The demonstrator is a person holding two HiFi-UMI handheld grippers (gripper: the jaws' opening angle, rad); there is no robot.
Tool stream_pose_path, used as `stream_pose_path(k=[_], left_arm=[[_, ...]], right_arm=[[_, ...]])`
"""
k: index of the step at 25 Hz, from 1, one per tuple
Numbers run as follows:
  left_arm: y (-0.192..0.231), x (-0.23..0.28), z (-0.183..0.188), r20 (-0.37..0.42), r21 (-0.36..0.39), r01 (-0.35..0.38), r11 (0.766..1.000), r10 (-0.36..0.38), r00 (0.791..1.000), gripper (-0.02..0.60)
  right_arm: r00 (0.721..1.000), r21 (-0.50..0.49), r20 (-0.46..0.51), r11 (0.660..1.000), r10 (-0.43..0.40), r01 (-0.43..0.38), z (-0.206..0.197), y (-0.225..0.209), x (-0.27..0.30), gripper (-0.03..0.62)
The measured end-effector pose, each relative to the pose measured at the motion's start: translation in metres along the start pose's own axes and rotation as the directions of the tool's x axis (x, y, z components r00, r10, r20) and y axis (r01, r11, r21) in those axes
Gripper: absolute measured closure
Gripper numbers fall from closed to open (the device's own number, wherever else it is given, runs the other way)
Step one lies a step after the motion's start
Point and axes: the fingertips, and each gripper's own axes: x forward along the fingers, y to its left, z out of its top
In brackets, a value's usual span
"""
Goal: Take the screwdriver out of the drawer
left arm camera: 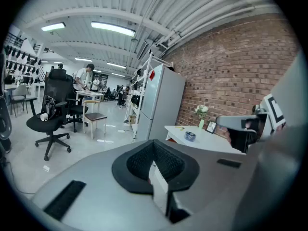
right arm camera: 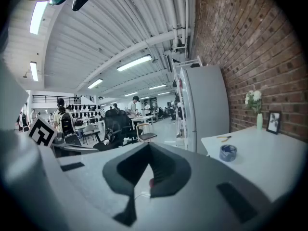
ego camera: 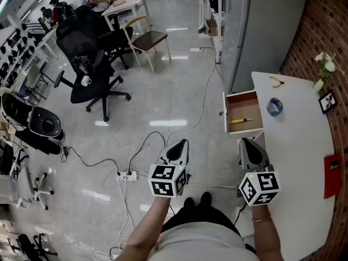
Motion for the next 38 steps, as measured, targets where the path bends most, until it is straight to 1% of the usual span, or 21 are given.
stream_pose_path(k=[6, 11, 16, 24, 28, 33, 36, 38], left_arm=[[-0.009, 0.007, 0.004, 0.005, -0.020, 0.002, 1.000, -0.002, 1.000, 0.588], [-0.009, 0.011, -0.001, -0.002, 0.008, -0.034, 0.999, 0.034, 0.999, 0.588], [-0.014, 0.017, -0.002, -0.007, 0.016, -0.030, 0.999, 0.030, 1.000, 0.586], [-0.017, 0.029, -0.005, -0.012, -0.009, -0.047, 0.999, 0.046, 0.999, 0.484], [-0.018, 0.033, -0.004, -0.015, -0.004, -0.046, 0.999, 0.046, 0.999, 0.435], [-0.011, 0.039, -0.001, -0.007, -0.006, -0.067, 0.998, 0.067, 0.998, 0.430], [-0.004, 0.050, 0.002, 0.000, -0.007, -0.087, 0.996, 0.087, 0.996, 0.440], [0.001, 0.059, 0.002, -0.008, -0.014, -0.090, 0.996, 0.089, 0.996, 0.440]], right_arm=[[1.000, 0.012, -0.012, 1.000, 0.015, -0.014, -0.002, -0.009, 0.001, 0.592], [1.000, 0.041, 0.005, 0.999, 0.030, -0.030, -0.003, -0.012, 0.002, 0.592], [1.000, 0.045, 0.013, 0.999, 0.012, -0.013, -0.002, -0.022, 0.002, 0.592], [1.000, 0.045, -0.006, 0.999, -0.008, 0.008, -0.009, -0.040, 0.008, 0.592], [1.000, 0.045, -0.002, 0.999, -0.003, 0.003, -0.007, -0.045, 0.011, 0.592], [1.000, 0.047, -0.016, 0.999, -0.002, 0.003, -0.008, -0.049, 0.020, 0.592], [1.000, 0.045, -0.024, 0.999, -0.007, 0.008, -0.007, -0.055, 0.029, 0.592], [0.999, 0.048, -0.034, 0.999, -0.013, 0.015, -0.008, -0.058, 0.036, 0.592]])
